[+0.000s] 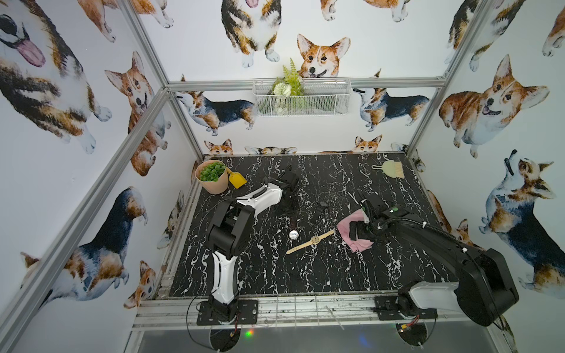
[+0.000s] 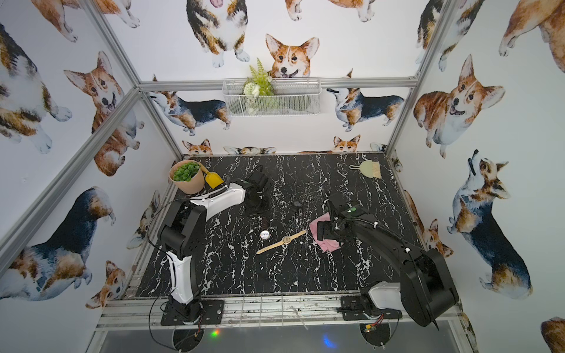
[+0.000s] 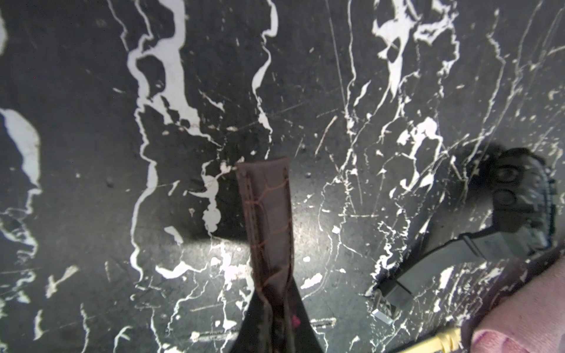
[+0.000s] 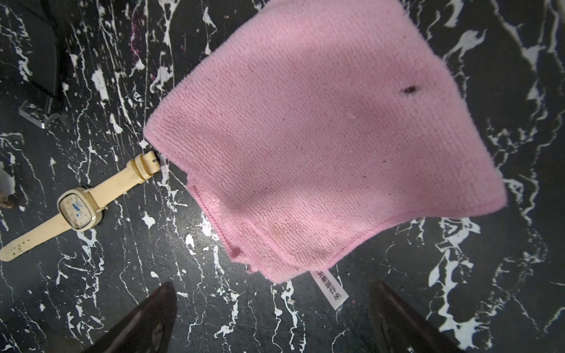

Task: Wipe the watch dial
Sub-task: Pick up the cleaning item at the center of the board.

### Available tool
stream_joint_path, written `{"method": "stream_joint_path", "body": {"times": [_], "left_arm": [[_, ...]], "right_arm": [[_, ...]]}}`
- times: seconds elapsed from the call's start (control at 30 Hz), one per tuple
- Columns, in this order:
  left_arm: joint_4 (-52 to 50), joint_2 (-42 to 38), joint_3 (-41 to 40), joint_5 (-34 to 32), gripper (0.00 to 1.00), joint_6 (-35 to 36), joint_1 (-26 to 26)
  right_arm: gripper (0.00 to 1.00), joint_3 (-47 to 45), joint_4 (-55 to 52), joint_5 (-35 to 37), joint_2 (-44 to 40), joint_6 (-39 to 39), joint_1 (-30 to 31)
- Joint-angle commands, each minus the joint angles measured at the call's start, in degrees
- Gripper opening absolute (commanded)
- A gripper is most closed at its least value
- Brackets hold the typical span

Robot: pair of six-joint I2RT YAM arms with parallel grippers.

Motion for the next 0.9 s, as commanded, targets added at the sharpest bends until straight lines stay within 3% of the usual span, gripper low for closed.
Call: {"method": "stream_joint_path", "body": {"times": [0.0,0.87], "left_arm": [[-0.9,-0.1,0.5,0.8,0.02,-0.4,0.1],[-4.6,-0.8,2.9,-0.2,0.00,2.3,0.1]], "right_arm": [[1.00,0.2,-0.4,0.5,0.3,1.4,-0.2],[1.00,-3.6,3.0,-2.3,1.6,3.5,-0.9]]}}
